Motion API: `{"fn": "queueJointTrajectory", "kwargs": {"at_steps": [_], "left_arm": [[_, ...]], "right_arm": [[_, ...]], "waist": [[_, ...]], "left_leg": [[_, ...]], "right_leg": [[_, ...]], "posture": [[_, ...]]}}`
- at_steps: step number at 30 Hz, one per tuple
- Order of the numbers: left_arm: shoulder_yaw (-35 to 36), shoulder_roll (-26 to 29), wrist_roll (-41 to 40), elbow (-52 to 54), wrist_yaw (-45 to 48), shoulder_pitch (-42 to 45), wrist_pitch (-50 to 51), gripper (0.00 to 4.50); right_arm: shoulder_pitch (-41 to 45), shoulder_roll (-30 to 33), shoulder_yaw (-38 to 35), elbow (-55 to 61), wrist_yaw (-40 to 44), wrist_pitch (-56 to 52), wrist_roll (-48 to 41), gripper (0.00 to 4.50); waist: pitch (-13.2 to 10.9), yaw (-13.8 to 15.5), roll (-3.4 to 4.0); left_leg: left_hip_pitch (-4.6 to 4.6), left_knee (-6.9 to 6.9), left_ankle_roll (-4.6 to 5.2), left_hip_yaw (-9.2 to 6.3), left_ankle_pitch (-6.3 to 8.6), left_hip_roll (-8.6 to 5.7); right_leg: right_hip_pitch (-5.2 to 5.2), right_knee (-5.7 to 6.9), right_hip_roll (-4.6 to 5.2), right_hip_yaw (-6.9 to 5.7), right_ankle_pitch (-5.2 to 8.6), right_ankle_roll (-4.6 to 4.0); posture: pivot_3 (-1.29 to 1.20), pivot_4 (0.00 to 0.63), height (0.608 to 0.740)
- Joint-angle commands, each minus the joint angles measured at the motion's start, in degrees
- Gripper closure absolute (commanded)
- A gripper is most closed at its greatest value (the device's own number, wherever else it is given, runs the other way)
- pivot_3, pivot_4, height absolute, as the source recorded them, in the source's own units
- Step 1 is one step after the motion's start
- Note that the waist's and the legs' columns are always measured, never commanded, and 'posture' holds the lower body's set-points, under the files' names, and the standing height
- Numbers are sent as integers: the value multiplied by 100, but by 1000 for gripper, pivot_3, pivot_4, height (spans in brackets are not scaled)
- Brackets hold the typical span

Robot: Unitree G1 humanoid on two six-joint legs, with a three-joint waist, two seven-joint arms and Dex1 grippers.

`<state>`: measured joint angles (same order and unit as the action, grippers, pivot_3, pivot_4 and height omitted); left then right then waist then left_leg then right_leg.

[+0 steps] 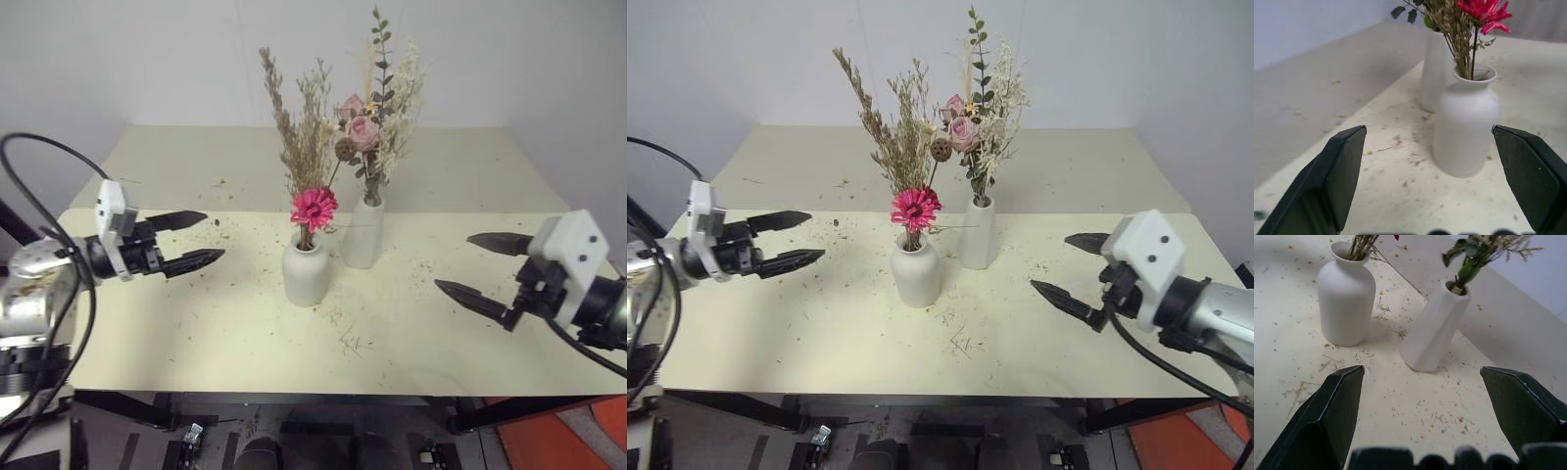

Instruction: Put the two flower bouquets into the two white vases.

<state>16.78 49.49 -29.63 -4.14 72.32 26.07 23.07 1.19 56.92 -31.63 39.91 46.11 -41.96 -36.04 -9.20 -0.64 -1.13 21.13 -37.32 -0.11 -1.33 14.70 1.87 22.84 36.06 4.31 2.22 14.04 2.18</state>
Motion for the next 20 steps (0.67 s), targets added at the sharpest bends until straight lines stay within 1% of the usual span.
{"fn": "queueJointTrajectory", "kwargs": {"at_steps": [1, 4, 6, 9, 12, 16, 20], "left_arm": [[230, 283, -196, 320, 40, -131, 119, 27], [209, 403, -183, 325, 46, -155, 79, 27], [183, 313, -203, 243, -120, -115, 105, 27], [226, 236, -267, 236, -233, -233, 126, 27], [287, 228, -342, 326, -240, -408, 85, 27], [271, 220, -305, 384, -399, -396, 27, 27], [228, 527, -615, 501, 135, -255, 246, 27]], "right_arm": [[9, 161, -350, -168, 233, 299, 113, 0], [137, 137, -212, -191, 233, 310, 29, 0], [119, 135, 21, -88, 122, 285, 154, 0], [123, 95, 132, 46, -42, 169, 149, 0], [-4, 74, -104, 126, -73, 118, 116, 0], [-335, 44, -435, 119, 66, 184, 132, 0], [-436, 111, -514, 146, 21, 22, 34, 0]], "waist": [[0, -10, 0], [0, -24, 0], [0, -31, 0], [0, -22, 0], [0, -25, 0], [0, 9, -1], [0, -5, -2]], "left_leg": [[-1, 0, 0, 0, 0, 0], [-2, 1, 0, 0, 0, 3], [-2, 2, 0, 1, 0, 3], [-1, 3, 0, 1, 0, 3], [4, 4, 0, 3, 0, 2], [5, 4, 0, 2, 0, 2], [2, 3, 0, 3, 0, 2]], "right_leg": [[0, 1, 0, 0, 0, 0], [1, 2, -4, 0, 1, -1], [2, 2, -4, 2, 1, -1], [2, 2, -4, 2, 1, -1], [9, 2, -3, 4, 1, -2], [7, -2, -3, 2, 1, -2], [4, 0, -1, 2, 1, -2]], "posture": [[0, 150, 740], [0, 150, 740], [0, 150, 740], [0, 150, 740], [0, 150, 740], [0, 150, 740], [0, 150, 740]]}}
